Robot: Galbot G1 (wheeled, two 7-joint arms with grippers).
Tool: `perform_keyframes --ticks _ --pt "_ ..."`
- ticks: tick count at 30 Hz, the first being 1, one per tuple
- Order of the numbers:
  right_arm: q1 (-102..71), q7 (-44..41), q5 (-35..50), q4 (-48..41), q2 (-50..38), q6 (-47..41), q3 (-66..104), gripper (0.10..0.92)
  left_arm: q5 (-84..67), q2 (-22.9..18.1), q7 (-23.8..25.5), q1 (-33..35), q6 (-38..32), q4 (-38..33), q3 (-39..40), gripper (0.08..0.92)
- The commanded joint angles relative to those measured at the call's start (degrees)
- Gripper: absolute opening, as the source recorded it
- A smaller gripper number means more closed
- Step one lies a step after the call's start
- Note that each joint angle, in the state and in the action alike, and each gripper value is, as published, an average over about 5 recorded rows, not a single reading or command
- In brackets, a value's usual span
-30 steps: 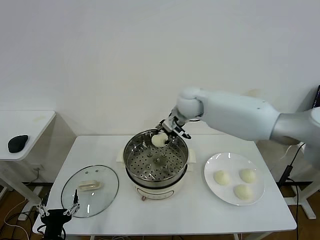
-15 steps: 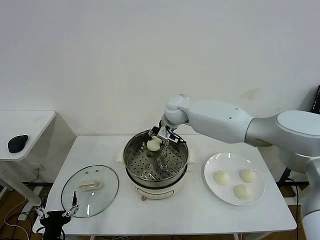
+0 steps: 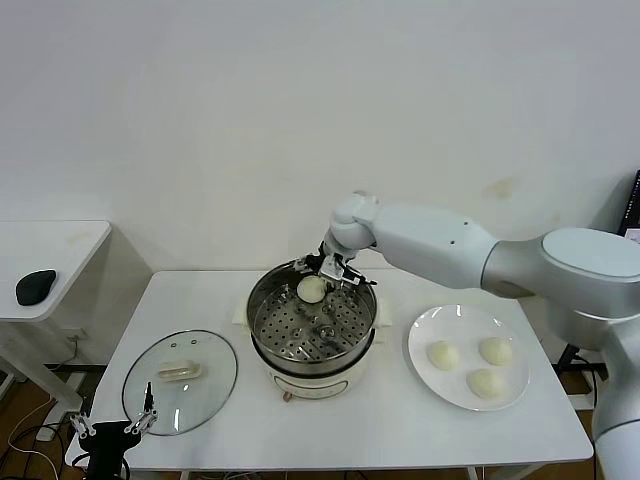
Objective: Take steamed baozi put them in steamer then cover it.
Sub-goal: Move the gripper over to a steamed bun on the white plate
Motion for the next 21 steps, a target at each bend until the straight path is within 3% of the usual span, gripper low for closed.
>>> perform_keyframes --ticks 1,5,10,21 --pt "7.0 -7.9 16.9 13.4 -9.0 -23.9 1.2 0.822 -0.1 0.0 0.0 -0.1 0.0 -0.4 0.0 0.823" --pt "9.9 -9.0 19.9 20.6 -16.4 -30.7 0.4 0.823 0.0 0.1 0.1 0.0 0.2 -1.2 0.1 0.823" --pt "12.9 -9.1 21.6 28.2 -26.1 -31.9 -2.5 0.823 0.1 1.0 0.2 0.9 0.3 -2.2 -0.1 0.823" --pt "1.8 -9.7 14.3 29.9 -44.3 -31.9 2.1 0.823 -0.1 2.1 0.2 1.1 0.3 -2.3 -0.4 0.823"
